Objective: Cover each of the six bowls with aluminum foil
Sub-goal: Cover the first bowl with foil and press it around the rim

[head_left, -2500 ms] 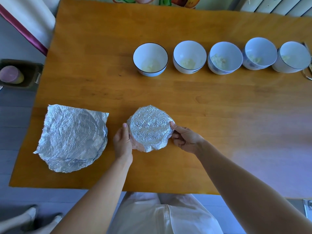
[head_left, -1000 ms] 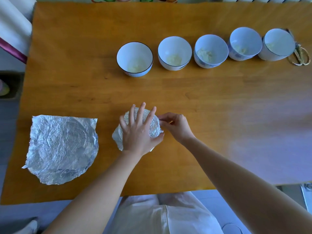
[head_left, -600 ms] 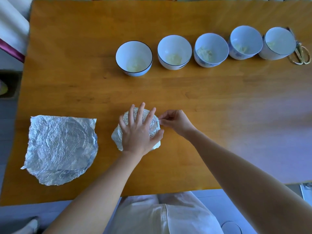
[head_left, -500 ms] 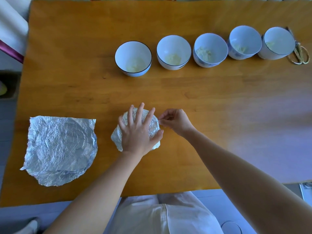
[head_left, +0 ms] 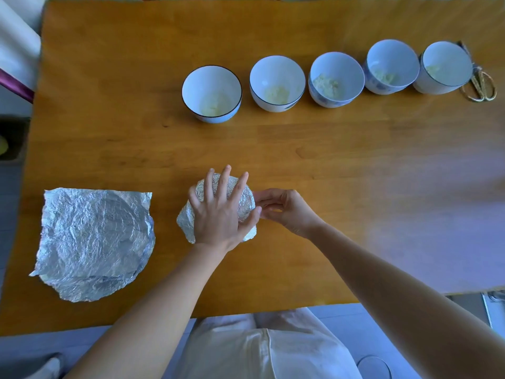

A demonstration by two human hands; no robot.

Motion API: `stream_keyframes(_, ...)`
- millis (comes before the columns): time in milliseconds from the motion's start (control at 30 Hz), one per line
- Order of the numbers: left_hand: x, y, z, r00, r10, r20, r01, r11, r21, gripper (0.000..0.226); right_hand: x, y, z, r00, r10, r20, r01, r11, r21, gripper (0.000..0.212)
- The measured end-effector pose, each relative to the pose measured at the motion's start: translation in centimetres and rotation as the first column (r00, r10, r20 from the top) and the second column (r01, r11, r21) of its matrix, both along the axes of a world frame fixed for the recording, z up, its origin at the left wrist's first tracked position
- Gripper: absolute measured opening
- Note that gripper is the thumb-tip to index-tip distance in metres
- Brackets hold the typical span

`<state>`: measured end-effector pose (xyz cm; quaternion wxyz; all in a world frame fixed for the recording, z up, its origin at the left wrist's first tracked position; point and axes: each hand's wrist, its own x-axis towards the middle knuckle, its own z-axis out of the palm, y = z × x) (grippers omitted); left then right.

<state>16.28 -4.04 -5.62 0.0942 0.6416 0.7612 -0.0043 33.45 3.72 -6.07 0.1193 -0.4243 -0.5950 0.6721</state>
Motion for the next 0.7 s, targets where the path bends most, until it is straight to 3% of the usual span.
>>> stream_keyframes(200, 0.1, 0.2, 0.2, 1.0, -0.007, -0.025, 0.007, 1.0, -0.03, 0.068, -0.7, -0.7, -0.4, 0.993, -0.119, 0.026, 0.114, 0.982, 0.153, 0.022)
stream_keyframes(367, 0.1, 0.2, 0.2, 1.0, -0.009, -0.027, 0.008, 1.0, -0.024, 0.068, -0.9, 0.1, -0.9, 0.99, -0.122, 0.076, 0.107, 0.978, 0.182, 0.021)
stream_keyframes(567, 0.3, 0.2, 0.2, 1.0, 0.002, -0.028, -0.003, 1.0, -0.02, 0.068, -1.2, 0.8, -1.0, 0.989, -0.129, 0.067, 0.12, 0.984, 0.129, 0.012)
stream_keyframes(700, 0.2, 0.2, 0.0, 1.0, 0.018, -0.025, -0.019, 0.999, -0.027, 0.069, -1.3, 1.2, -0.7, 0.991, -0.128, 0.045, 0.13, 0.99, -0.051, 0.013)
